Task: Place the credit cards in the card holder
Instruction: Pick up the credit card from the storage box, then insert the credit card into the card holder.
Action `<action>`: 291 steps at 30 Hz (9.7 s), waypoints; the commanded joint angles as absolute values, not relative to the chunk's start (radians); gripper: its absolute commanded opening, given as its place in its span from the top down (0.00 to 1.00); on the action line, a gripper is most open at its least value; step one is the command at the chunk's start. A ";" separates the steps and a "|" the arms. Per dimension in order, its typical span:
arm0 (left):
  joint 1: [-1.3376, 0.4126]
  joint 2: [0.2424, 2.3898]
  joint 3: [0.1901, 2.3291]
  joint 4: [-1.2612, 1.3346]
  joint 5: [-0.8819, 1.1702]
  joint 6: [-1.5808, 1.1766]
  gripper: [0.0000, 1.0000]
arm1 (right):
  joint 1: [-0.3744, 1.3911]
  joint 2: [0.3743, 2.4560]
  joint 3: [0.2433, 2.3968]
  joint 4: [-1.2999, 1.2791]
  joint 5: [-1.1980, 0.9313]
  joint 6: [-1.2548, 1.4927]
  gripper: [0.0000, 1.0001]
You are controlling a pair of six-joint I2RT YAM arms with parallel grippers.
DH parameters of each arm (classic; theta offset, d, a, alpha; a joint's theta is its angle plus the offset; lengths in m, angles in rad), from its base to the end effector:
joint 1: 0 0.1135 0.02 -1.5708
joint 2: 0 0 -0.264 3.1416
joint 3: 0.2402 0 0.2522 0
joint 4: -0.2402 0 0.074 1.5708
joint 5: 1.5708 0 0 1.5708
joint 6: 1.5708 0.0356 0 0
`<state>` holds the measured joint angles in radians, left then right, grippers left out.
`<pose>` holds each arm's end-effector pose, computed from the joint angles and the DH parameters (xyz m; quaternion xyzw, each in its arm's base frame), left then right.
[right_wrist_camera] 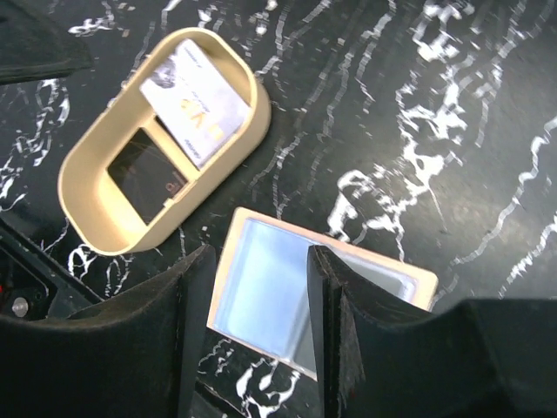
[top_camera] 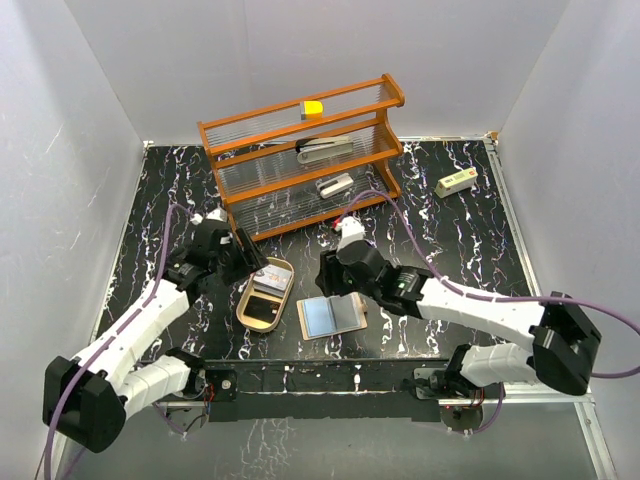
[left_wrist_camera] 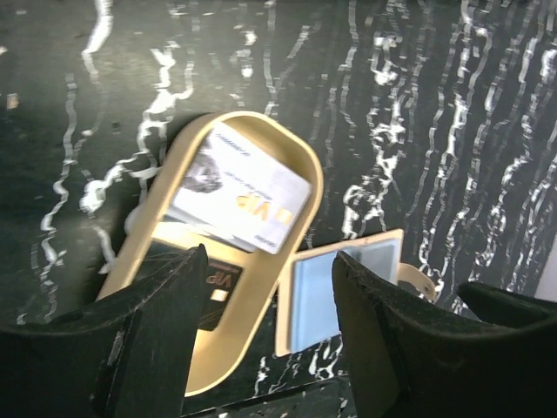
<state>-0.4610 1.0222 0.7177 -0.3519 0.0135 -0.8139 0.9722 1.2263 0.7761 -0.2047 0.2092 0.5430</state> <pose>0.1976 -0.0987 0.2557 -0.1546 0.8839 -0.2676 0.3511 0.1548 0.2138 0.2431 -0.1449 0.8814 0.2341 0.3838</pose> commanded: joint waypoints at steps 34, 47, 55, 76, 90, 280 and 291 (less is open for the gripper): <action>0.181 1.099 0.490 -0.351 0.531 -0.814 0.43 | 1.203 1.957 1.347 -0.074 0.413 -0.133 0.35; 0.201 1.134 0.462 -0.308 0.539 -0.813 0.43 | 1.203 1.987 1.337 -0.103 0.358 -0.075 0.43; 0.201 1.145 0.459 -0.299 0.553 -0.808 0.43 | 1.216 1.952 1.296 -0.102 0.337 -0.030 0.49; 0.201 1.145 0.462 -0.298 0.573 -0.801 0.43 | 1.257 1.922 1.295 -0.105 0.454 -0.009 0.63; 0.202 1.138 0.476 -0.295 0.596 -0.781 0.43 | 1.259 1.837 1.250 -0.077 0.478 0.012 0.85; -0.845 1.501 0.696 -0.112 0.087 -0.784 1.00 | 0.803 1.310 0.334 0.264 -0.161 0.893 0.90; -0.848 1.505 0.699 -0.109 0.091 -0.789 1.00 | 0.834 1.318 0.443 0.146 -0.098 0.825 0.78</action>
